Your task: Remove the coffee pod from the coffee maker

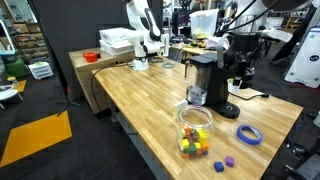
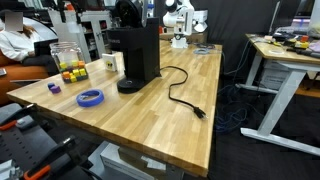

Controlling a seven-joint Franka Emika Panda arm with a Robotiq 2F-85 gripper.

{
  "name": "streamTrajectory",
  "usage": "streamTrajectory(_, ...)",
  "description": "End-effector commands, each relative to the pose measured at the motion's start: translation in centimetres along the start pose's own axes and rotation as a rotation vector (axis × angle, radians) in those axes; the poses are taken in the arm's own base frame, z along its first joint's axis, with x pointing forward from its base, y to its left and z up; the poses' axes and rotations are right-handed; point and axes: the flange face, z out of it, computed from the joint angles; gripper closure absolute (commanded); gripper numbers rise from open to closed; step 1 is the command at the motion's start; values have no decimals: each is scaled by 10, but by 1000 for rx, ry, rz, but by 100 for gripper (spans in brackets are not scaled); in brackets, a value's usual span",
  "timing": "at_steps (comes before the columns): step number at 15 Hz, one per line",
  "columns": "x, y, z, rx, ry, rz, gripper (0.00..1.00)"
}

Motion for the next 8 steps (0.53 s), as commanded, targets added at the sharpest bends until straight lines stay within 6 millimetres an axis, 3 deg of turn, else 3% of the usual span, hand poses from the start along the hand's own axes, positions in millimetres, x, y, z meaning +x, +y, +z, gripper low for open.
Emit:
streamTrajectory(1, 1, 6, 3, 16, 3, 12, 72)
streamTrajectory(2, -1, 8, 2, 15, 2, 14, 72)
streamTrajectory(3, 0, 4, 5, 6, -10, 8, 47)
streamTrajectory(8, -1, 6, 4, 6, -9, 13, 47)
